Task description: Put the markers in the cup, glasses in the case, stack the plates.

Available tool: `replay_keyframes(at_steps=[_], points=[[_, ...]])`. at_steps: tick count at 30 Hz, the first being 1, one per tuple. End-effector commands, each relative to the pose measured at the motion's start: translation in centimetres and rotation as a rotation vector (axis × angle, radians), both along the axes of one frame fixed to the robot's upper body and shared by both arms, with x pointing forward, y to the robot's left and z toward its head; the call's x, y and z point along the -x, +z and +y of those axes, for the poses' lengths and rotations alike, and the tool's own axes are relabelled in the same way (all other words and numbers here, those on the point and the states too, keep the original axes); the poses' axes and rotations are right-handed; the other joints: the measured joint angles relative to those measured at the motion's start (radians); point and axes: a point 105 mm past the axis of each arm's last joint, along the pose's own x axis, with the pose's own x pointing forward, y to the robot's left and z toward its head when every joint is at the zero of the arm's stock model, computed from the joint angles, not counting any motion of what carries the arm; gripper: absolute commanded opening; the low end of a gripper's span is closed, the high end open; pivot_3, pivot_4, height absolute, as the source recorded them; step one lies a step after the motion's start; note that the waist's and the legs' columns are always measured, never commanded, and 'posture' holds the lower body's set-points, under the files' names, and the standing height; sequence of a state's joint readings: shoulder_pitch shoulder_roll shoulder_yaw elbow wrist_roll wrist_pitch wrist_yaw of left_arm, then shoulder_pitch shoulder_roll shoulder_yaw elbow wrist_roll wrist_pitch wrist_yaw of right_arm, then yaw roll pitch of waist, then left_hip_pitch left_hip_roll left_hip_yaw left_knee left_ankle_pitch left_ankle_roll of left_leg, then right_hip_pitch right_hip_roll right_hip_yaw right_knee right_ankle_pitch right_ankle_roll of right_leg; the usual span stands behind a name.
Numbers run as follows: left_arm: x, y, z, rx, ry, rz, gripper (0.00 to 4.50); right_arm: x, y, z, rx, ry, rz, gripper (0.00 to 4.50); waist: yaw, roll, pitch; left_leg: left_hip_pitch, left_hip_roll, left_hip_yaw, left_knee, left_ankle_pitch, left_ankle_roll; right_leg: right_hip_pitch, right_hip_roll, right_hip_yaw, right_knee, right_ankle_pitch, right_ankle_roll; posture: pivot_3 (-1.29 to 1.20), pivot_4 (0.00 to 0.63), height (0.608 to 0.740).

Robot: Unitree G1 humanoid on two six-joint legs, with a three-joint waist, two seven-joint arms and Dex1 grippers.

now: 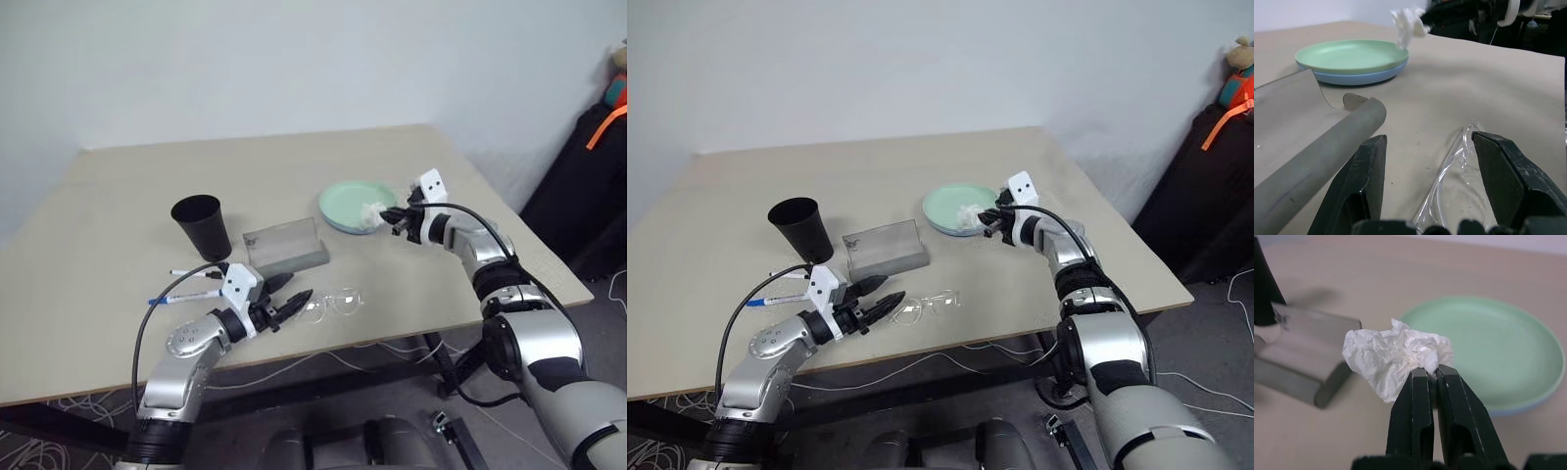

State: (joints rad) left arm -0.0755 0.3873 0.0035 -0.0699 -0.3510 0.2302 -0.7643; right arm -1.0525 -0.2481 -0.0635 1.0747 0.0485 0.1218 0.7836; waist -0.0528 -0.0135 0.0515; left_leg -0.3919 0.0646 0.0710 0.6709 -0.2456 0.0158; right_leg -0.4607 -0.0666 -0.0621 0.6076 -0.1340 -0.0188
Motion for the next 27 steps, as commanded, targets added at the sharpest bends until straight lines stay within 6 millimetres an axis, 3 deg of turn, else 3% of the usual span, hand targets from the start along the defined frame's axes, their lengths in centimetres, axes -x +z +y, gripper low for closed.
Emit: replay_keyframes(at_steps=[1,6,9,14,22,27], points=[[-0.5,1.2,-0.2,-0.003,-0.014,-0.055,2.9,-1.4,3.0,0.7,0.011,-0.073,-0.097,0.03,0.0,0.0,0.0,0.0,0.0,0.0,0.0,0.0,0.0,0.0,0.0,0.0,0.0,0.0,0.0,0.0,0.0,0.74],[-0.5,1.3,-0.2,-0.003,-0.013,-0.06,2.9,-2.1,2.5,1.2,0.02,-0.157,-0.082,0.03,0.001,0.0,0.0,-0.001,0.0,0.0,0.0,0.0,0.0,0.0,0.0,0.0,-0.001,0.0,0.0,0.0,0.0,0.74],[-0.4,1.2,-0.1,-0.004,-0.006,-0.062,2.9,-2.2,1.8,1.3,0.02,-0.188,-0.061,0.74,0.001,0.0,0.0,-0.001,0.0,0.0,0.0,0.0,0.0,0.0,0.0,0.0,-0.002,0.0,0.0,0.0,0.0,0.74],[-0.2,1.3,0.2,-0.007,0.009,-0.063,2.9,-2.4,1.3,1.0,0.024,-0.237,-0.074,2.46,0.001,0.0,0.0,-0.001,0.0,0.0,0.0,0.0,0.0,0.0,0.0,0.0,-0.001,0.0,0.001,0.0,0.0,0.74],[0.1,1.2,0.5,-0.022,0.011,-0.06,2.9,-2.3,0.8,0.1,-0.001,-0.256,-0.085,2.46,0.0,0.0,0.0,-0.001,0.0,0.0,0.0,0.0,0.0,0.0,0.0,0.0,-0.001,0.0,0.0,0.0,0.0,0.74],[-0.8,1.9,1.1,-0.085,-0.048,-0.065,2.9,-0.7,-0.6,0.5,0.026,-0.075,-0.098,2.46,0.001,0.0,0.0,-0.001,0.0,-0.001,0.0,0.0,0.0,0.0,0.0,0.0,-0.001,0.0,0.001,0.0,0.0,0.74]])
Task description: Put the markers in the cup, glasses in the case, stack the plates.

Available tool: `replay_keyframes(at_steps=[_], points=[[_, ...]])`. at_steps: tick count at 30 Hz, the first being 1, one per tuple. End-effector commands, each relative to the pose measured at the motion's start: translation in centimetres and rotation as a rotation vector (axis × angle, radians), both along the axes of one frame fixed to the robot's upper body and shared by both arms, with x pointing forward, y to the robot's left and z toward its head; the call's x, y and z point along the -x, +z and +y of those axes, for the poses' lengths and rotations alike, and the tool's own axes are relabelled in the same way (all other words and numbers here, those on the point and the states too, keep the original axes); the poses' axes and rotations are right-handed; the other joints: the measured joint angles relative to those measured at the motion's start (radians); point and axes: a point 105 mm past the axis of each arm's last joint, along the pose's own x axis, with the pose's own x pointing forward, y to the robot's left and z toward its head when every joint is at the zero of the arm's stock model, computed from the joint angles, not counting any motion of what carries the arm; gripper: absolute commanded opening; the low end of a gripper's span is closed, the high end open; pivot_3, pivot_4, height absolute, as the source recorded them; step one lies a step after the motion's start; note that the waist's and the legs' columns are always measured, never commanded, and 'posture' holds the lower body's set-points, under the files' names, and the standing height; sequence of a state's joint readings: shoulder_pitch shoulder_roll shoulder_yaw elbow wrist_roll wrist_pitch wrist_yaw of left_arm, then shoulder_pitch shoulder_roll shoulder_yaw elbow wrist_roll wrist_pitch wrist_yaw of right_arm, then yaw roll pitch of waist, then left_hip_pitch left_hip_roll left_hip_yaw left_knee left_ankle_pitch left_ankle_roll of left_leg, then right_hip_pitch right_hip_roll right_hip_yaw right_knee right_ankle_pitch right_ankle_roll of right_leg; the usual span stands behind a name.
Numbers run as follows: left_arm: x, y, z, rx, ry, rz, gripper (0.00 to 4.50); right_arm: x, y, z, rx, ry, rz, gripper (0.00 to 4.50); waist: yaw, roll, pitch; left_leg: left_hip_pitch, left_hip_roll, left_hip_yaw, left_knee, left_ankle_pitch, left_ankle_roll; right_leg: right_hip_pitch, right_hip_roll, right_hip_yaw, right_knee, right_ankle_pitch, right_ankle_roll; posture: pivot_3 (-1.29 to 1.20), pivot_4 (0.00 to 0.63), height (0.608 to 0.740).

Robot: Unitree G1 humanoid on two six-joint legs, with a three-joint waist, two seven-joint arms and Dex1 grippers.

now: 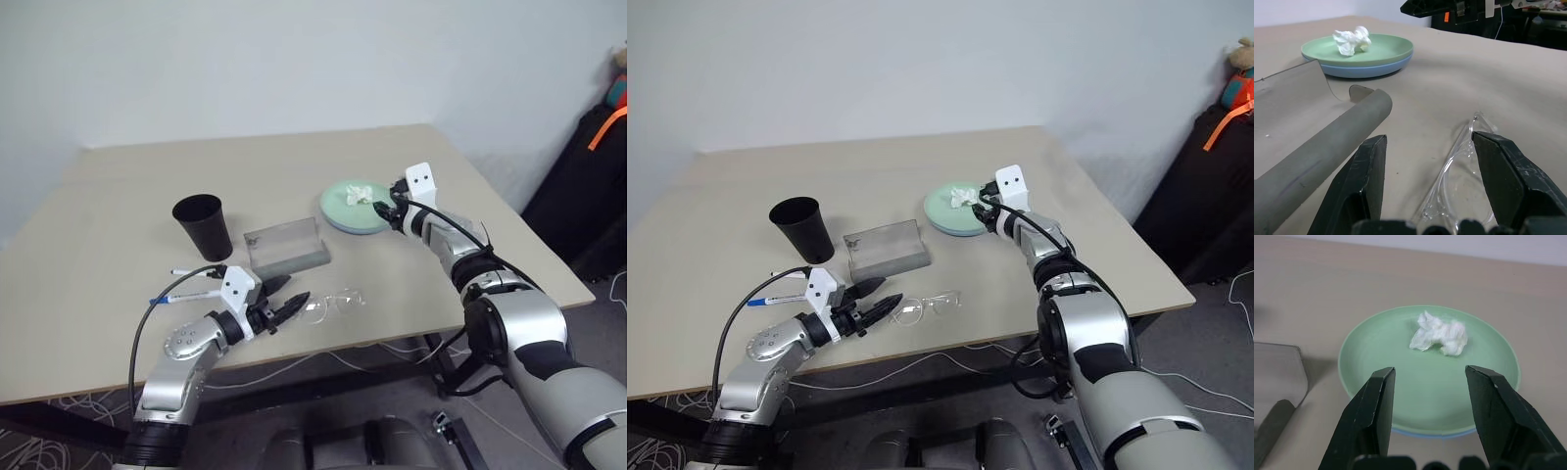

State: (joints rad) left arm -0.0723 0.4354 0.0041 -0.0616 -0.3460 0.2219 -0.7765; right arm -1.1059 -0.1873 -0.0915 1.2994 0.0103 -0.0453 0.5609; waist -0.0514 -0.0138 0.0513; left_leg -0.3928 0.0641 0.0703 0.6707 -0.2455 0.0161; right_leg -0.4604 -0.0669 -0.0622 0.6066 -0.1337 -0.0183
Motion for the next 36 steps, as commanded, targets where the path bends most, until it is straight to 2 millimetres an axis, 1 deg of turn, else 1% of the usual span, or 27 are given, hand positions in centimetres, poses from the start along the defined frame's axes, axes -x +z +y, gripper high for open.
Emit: replay_keyframes(at_steps=[1,2,3,5,7,8,9,14,17,20,23,25,27,32,36], points=[[-1.1,2.2,0.3,-0.051,-0.069,-0.06,2.9,0.9,0.8,0.2,0.033,0.139,-0.082,2.46,0.0,0.0,0.0,0.0,0.0,0.0,0.0,0.0,0.0,0.0,0.0,0.0,0.0,0.0,0.0,0.0,0.0,0.74],[-1.2,2.3,0.4,-0.078,-0.112,-0.043,2.9,1.4,0.2,0.2,0.065,0.182,-0.091,2.46,0.0,0.0,0.0,0.0,0.0,0.0,0.001,0.0,0.0,0.0,0.0,-0.001,0.0,0.0,0.0,0.0,0.0,0.74],[-1.3,2.3,0.6,-0.1,-0.147,-0.029,3.06,1.9,-0.4,0.2,0.089,0.212,-0.099,2.48,-0.001,0.0,0.0,0.0,0.0,0.0,0.001,0.0,0.0,0.0,0.0,0.0,0.0,0.0,0.0,0.0,0.0,0.74],[-1.3,3.0,0.5,-0.129,-0.273,0.021,3.43,2.8,-1.1,-0.1,0.102,0.251,-0.112,2.5,0.0,0.0,0.0,0.0,0.0,0.0,0.001,0.0,0.0,0.001,0.0,0.0,0.0,0.0,0.0,0.0,0.0,0.74],[-1.4,3.5,0.5,-0.141,-0.337,0.045,4.07,3.2,-1.3,-0.2,0.09,0.265,-0.119,2.5,-0.002,0.001,0.0,0.0,0.0,0.0,0.001,0.0,0.0,0.0,0.0,0.0,0.0,0.0,0.0,0.0,0.0,0.74],[-1.9,3.7,0.4,-0.165,-0.368,0.053,4.39,3.5,-1.3,-0.4,0.076,0.274,-0.123,2.5,-0.002,0.001,0.0,0.0,0.0,0.0,0.001,0.0,0.0,0.0,0.0,0.0,0.0,0.0,0.0,0.0,0.0,0.74],[-2.3,4.0,0.2,-0.193,-0.407,0.058,4.45,3.9,-1.3,-0.6,0.063,0.284,-0.128,2.5,-0.001,0.001,0.0,0.0,0.0,0.001,0.001,0.0,0.0,0.0,0.0,0.001,0.0,0.0,0.0,0.0,0.0,0.74],[-3.6,4.5,-0.6,-0.253,-0.545,0.107,4.45,5.0,-1.2,-1.2,0.018,0.296,-0.148,2.5,-0.001,0.001,0.0,0.0,0.0,0.0,0.002,0.0,0.0,0.001,0.001,0.0,0.001,0.0,0.0,0.0,0.0,0.74],[-4.2,3.7,-2.1,-0.322,-0.665,0.174,4.45,5.7,-1.1,-1.5,-0.005,0.269,-0.166,2.5,0.0,0.001,0.0,0.0,0.0,0.0,0.002,0.0,0.0,0.001,0.001,0.0,0.0,0.0,0.0,0.0,0.0,0.74],[-4.6,3.1,-2.9,-0.357,-0.713,0.207,4.45,6.3,-1.1,-1.4,-0.025,0.264,-0.171,2.5,0.0,0.001,0.0,0.0,-0.001,0.001,0.003,0.0,0.0,0.001,0.001,0.001,0.0,0.0,0.0,0.0,0.0,0.74],[-5.0,2.4,-4.0,-0.394,-0.763,0.229,4.45,7.3,-0.9,-1.2,-0.051,0.284,-0.175,2.5,-0.001,0.0,0.0,0.0,-0.001,0.001,0.003,0.0,0.0,0.0,0.001,0.001,0.0,0.0,0.0,0.0,0.0,0.74],[-5.3,2.0,-5.0,-0.421,-0.787,0.237,4.45,8.5,-0.7,-1.3,-0.085,0.322,-0.177,2.5,0.0,0.0,0.0,-0.001,-0.001,0.0,0.003,0.0,0.0,0.0,0.001,0.002,0.001,0.0,0.0,0.0,0.0,0.74],[-5.7,1.6,-5.9,-0.443,-0.802,0.249,4.45,10.2,-0.5,-1.5,-0.124,0.388,-0.168,2.5,0.005,0.0,0.001,-0.001,-0.001,0.0,0.003,0.0,0.0,0.0,0.001,0.001,0.001,0.0,0.0,0.0,0.0,0.74],[-5.9,0.9,-6.3,-0.483,-0.819,0.265,4.45,13.0,-0.1,-1.6,-0.169,0.484,-0.134,2.5,0.002,-0.001,0.001,-0.002,-0.001,-0.001,0.005,-0.001,0.001,0.0,0.0,0.001,0.0,-0.001,-0.001,0.0,0.0,0.74],[-5.8,0.5,-6.5,-0.503,-0.844,0.285,4.45,13.6,-0.2,-1.6,-0.177,0.469,-0.123,2.5,0.003,-0.001,0.001,-0.001,-0.001,-0.002,0.005,-0.001,0.0,0.0,0.0,0.0,0.001,-0.001,-0.002,0.0,0.0,0.74]])
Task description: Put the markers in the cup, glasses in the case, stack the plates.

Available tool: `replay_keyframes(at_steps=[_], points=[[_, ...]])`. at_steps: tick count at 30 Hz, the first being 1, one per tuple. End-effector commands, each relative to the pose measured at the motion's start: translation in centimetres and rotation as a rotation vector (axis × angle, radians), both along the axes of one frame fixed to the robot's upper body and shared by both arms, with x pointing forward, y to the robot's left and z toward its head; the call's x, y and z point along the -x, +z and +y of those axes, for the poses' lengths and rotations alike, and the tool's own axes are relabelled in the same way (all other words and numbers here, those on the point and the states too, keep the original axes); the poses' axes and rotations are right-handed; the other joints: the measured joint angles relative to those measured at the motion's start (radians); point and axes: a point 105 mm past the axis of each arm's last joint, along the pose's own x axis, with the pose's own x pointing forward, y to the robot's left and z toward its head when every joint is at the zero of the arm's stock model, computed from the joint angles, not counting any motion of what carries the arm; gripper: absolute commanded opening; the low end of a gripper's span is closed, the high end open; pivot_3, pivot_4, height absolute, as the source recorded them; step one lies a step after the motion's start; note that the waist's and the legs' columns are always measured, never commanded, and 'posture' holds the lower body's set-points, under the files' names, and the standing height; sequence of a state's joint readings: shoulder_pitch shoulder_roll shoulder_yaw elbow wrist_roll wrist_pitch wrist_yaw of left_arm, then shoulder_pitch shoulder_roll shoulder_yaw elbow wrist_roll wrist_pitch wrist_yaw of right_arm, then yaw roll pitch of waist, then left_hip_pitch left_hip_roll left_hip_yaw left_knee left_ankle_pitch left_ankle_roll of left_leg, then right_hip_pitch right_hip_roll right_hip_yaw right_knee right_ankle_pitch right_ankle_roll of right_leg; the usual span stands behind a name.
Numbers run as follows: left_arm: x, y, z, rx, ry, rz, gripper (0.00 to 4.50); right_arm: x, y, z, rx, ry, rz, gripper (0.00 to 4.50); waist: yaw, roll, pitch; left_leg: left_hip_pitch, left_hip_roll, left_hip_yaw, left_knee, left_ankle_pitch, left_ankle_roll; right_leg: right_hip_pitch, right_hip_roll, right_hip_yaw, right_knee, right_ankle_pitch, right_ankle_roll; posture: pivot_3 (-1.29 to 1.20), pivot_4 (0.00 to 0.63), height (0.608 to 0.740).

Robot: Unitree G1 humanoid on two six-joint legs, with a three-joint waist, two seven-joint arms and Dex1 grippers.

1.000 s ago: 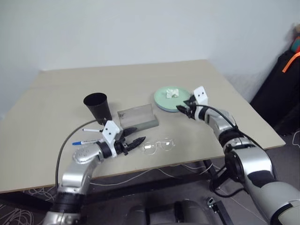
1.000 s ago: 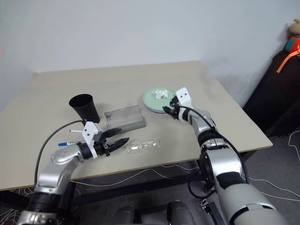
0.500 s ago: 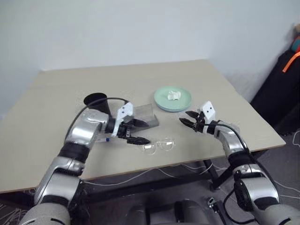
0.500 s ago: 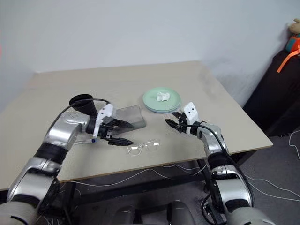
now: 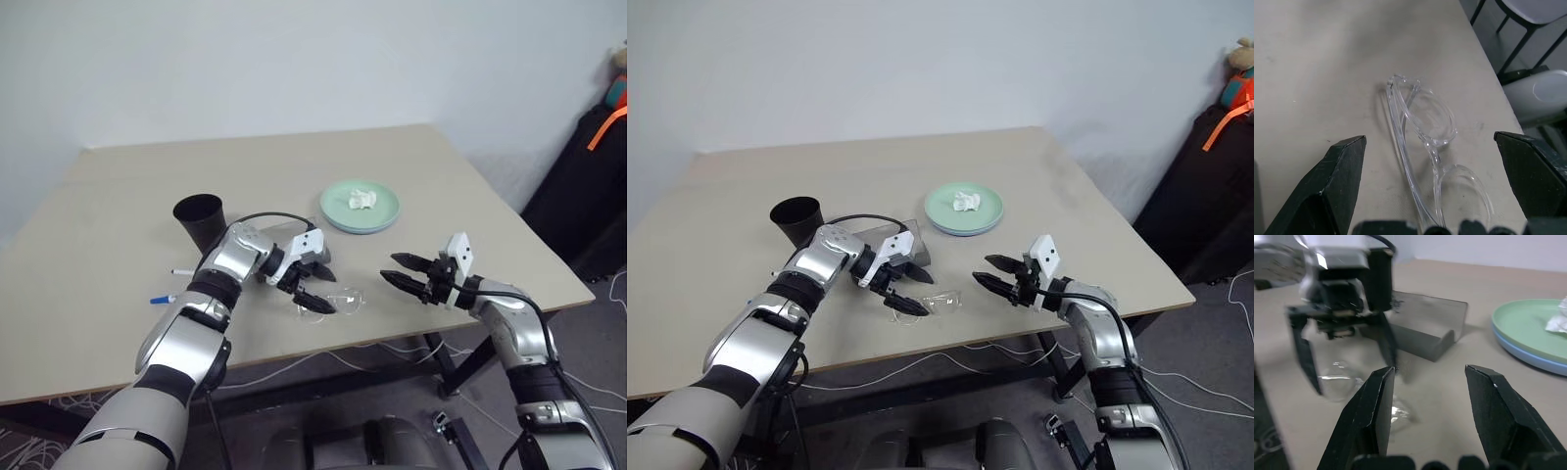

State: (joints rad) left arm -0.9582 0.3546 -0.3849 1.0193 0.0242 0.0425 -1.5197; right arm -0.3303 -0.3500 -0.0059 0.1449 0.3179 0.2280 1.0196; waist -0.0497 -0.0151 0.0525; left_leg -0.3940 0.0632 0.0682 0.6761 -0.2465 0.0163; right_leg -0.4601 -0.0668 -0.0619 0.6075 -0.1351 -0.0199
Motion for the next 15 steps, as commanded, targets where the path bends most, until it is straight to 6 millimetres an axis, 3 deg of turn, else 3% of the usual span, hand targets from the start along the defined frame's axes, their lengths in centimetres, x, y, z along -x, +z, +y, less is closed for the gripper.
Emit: replay_keyframes(at_steps=[1,4,6,15], points=[[-0.45,1.08,-0.42,-0.018,-0.043,-0.038,4.45,0.3,1.54,0.45,-0.028,0.004,-0.049,2.5,0.002,0.0,0.0,0.0,0.0,-0.001,0.0,0.0,0.0,0.0,0.0,-0.001,0.0,0.0,0.0,0.0,0.0,0.74],[-0.45,0.99,-0.5,-0.026,-0.05,-0.033,4.45,0.4,1.29,0.68,-0.032,-0.009,-0.043,2.5,0.003,-0.001,0.0,-0.001,0.0,-0.002,0.0,-0.001,-0.001,0.001,0.0,-0.002,0.0,0.0,0.0,0.0,0.0,0.74],[-0.44,0.98,-0.54,-0.029,-0.054,-0.034,4.08,0.48,1.12,0.85,-0.035,-0.014,-0.04,2.5,0.002,-0.001,0.0,-0.001,0.0,-0.001,0.001,-0.001,-0.001,0.0,-0.001,-0.002,0.0,0.0,0.0,0.0,0.0,0.74],[-0.37,1.09,-0.6,-0.011,-0.057,-0.03,1.17,0.71,0.66,1.41,-0.045,-0.03,-0.032,2.5,0.002,-0.002,0.001,-0.001,0.0,-0.001,0.001,0.0,0.0,0.0,-0.001,-0.002,-0.001,0.0,0.0,0.0,0.0,0.74]])
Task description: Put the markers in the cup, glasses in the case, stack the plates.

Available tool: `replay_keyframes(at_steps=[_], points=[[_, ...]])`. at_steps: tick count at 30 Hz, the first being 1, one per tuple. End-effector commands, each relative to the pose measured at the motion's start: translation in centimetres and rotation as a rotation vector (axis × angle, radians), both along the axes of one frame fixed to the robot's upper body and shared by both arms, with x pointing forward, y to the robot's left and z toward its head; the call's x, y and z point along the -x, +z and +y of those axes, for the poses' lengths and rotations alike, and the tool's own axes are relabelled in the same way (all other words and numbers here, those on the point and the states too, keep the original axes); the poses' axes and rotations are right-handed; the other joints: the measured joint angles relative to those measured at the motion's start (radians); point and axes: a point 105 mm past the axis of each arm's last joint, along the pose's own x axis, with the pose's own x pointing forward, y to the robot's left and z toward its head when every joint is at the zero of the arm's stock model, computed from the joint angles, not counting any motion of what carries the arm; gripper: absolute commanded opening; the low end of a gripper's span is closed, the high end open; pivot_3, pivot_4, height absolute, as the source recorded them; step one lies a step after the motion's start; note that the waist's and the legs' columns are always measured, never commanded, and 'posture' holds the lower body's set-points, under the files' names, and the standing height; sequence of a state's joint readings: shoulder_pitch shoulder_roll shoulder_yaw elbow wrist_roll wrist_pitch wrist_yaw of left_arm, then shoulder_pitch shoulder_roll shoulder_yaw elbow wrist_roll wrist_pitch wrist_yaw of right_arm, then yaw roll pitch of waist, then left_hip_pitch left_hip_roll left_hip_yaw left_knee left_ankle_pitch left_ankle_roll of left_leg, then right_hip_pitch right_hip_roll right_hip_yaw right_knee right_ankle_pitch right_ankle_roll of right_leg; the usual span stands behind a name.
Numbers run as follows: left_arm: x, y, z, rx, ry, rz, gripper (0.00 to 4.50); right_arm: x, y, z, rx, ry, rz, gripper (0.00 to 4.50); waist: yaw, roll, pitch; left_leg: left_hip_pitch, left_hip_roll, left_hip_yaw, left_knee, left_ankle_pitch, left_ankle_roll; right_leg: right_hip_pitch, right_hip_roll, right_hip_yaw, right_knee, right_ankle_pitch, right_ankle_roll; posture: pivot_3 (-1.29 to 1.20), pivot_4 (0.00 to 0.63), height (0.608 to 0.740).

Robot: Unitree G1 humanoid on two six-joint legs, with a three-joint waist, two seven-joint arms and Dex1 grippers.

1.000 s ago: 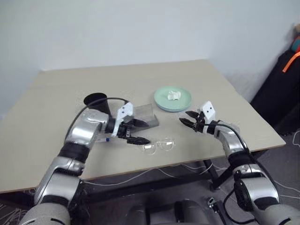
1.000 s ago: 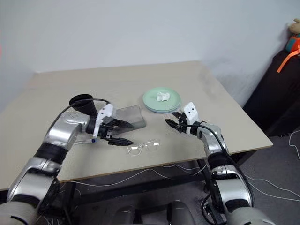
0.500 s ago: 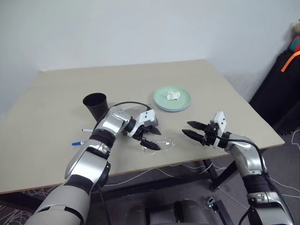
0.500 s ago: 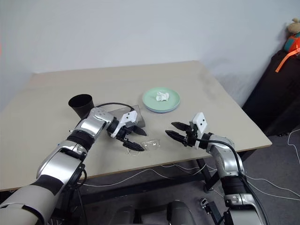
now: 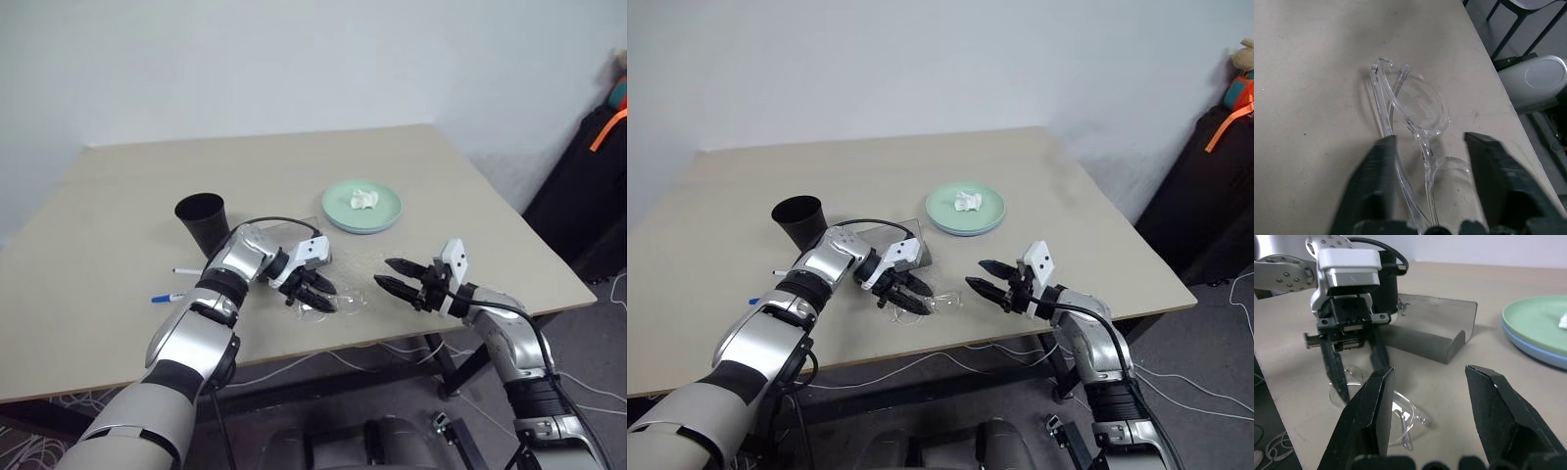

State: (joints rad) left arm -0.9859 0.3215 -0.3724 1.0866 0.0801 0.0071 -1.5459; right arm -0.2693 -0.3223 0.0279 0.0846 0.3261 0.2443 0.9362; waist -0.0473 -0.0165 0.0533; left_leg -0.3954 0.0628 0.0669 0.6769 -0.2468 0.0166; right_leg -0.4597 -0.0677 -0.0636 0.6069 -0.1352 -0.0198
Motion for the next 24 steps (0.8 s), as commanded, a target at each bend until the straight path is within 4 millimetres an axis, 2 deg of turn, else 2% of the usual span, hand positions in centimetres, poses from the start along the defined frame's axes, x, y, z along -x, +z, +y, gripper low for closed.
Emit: replay_keyframes(at_steps=[1,11,15,24], points=[[-0.6,1.4,-0.1,0.015,-0.021,-0.046,1.17,-0.1,1.6,0.5,-0.024,0.007,-0.063,2.5,0.0,0.0,0.0,0.0,0.0,0.0,0.0,0.0,0.0,0.0,0.0,0.0,0.0,0.0,0.0,0.0,0.0,0.74],[-0.7,1.4,0.7,0.0,-0.015,-0.061,1.17,-0.2,2.7,0.7,-0.055,0.03,-0.088,2.5,0.0,0.0,0.0,0.0,0.0,0.0,0.0,0.0,0.0,0.0,0.0,0.0,0.0,0.0,0.0,0.0,0.0,0.74],[-0.7,1.6,0.8,0.01,-0.006,-0.062,0.31,-0.3,2.8,0.9,-0.061,0.037,-0.09,2.5,0.0,0.0,0.0,0.0,0.0,0.0,0.0,0.0,0.0,0.0,0.0,0.0,0.0,0.0,0.0,0.0,0.0,0.74],[-0.9,2.1,0.9,0.045,0.016,-0.072,0.31,-0.5,2.9,1.3,-0.065,0.047,-0.096,2.5,0.0,0.0,0.0,0.001,0.0,-0.001,0.001,0.0,0.0,0.001,0.0,0.0,0.001,0.0,0.0,0.0,0.0,0.74]])
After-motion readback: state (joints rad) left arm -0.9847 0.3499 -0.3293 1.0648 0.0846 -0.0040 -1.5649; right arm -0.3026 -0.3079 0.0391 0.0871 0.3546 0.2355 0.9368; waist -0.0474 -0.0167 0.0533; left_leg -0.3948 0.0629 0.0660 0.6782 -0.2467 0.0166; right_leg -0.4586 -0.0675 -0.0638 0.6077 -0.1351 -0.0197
